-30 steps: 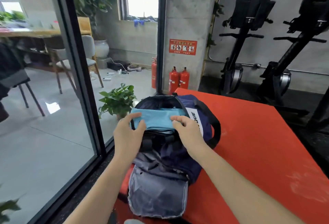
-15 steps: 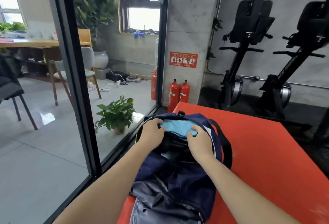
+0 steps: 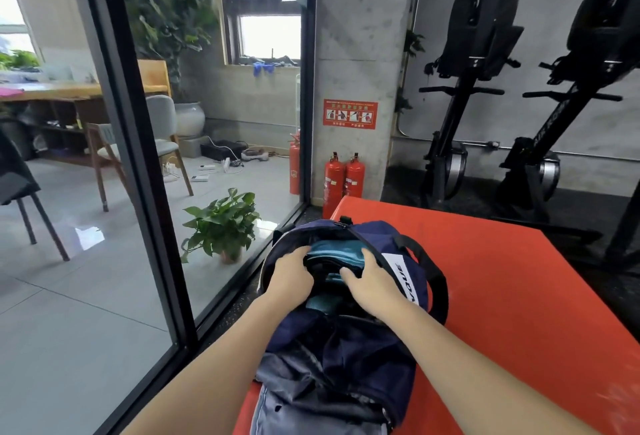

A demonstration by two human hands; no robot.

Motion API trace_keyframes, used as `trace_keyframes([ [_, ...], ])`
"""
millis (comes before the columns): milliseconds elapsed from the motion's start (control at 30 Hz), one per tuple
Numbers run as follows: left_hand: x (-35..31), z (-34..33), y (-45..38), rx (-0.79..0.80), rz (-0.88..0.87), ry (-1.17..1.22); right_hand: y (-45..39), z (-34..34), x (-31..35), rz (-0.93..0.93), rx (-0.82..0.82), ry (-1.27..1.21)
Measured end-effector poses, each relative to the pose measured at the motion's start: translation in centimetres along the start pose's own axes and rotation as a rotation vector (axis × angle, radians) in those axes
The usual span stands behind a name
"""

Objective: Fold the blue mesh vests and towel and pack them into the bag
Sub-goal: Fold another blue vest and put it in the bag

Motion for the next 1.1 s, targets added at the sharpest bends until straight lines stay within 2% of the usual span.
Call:
trace_keyframes([
  [100, -1.2, 0.9, 2.1, -0.072, -0.036, 0.031, 2.1, -0.4, 1.0, 0.036, 0.012, 0.016],
  [267, -4.6, 1.6, 8.0, -0.192, -0.124, 0.123, 8.0, 2.2, 2.1, 0.197, -0.044, -0.029],
  [467, -10.4, -2.3, 15.4, -0.174, -0.24, 0.182, 16.9, 7.5, -3.3, 0.204, -0.084, -0.07],
  [633, -17.4, -11.2, 21.8, -0.009, -0.352, 0.208, 24.9, 14.3, -12.7, 0.119, -0.221, -0.045],
  [900, -30.1, -29.2, 33.5, 0.375, -0.534, 0.144, 37.5, 24.3, -32.4, -0.182, -0.393, -0.042],
  [1100, -35.7, -43.1, 41.5, 0.668, -0.593, -0.057, 45.9, 27.1, -45.9, -0.44, -0.38, -0.022],
])
Point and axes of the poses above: each hand's wrist, its own y-axis away from the middle knuckle, its own z-axis out of the back of the hand, x = y × z, the point moved 8 cm from there along -y, towards the middle knuckle, and after that the axes turned 3 degrees about x, right-handed, at the moved point
